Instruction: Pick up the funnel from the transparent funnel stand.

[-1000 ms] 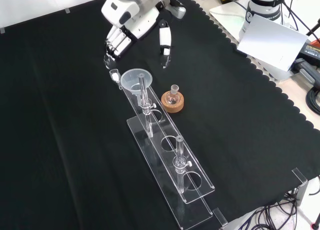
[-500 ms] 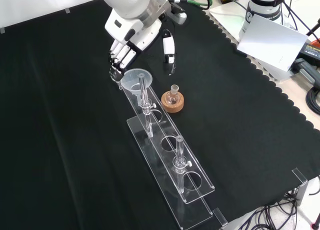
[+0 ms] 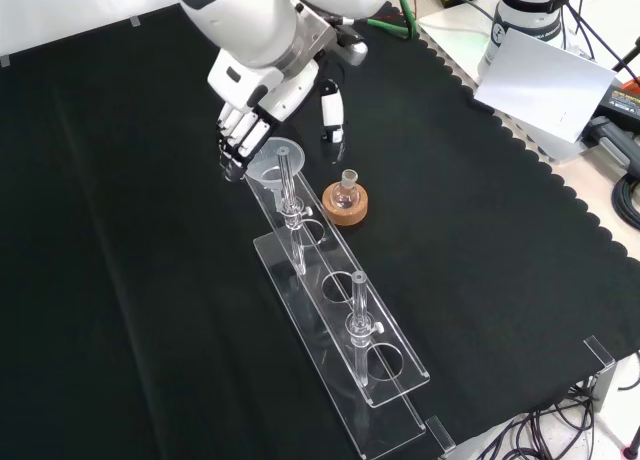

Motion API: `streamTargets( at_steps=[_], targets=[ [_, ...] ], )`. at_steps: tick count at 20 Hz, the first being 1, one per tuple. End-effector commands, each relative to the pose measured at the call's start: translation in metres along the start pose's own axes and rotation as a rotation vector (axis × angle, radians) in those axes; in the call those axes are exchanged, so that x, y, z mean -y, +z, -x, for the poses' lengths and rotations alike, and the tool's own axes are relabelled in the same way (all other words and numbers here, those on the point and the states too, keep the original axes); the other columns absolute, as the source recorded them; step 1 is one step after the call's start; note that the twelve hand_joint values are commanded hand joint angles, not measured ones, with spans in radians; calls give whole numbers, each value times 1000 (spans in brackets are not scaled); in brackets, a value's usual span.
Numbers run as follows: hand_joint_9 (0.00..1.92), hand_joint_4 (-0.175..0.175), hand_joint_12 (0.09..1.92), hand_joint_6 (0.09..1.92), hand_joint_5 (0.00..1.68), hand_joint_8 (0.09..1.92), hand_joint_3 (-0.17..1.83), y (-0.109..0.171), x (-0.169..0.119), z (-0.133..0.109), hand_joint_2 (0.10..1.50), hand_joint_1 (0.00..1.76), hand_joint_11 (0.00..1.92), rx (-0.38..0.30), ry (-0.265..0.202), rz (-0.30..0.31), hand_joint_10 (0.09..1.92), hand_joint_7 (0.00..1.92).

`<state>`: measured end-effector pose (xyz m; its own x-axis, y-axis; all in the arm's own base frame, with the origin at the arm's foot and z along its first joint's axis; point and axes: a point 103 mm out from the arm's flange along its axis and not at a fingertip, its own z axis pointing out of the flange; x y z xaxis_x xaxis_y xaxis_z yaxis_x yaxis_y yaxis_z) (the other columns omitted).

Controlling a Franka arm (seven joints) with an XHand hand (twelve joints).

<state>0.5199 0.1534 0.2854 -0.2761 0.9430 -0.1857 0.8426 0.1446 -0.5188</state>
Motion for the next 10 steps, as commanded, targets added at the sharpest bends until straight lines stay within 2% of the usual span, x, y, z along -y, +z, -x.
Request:
streamTargets(
  at_steps=[1,10],
  targets=[
    [114,-39,1517,87,80,594,129,6,-7,5,731,627,305,-2,-5,-18,933,0],
    [176,-43,1502,87,93,652,140,14,-14,11,732,630,331,-17,-6,-17,911,0]
  ],
)
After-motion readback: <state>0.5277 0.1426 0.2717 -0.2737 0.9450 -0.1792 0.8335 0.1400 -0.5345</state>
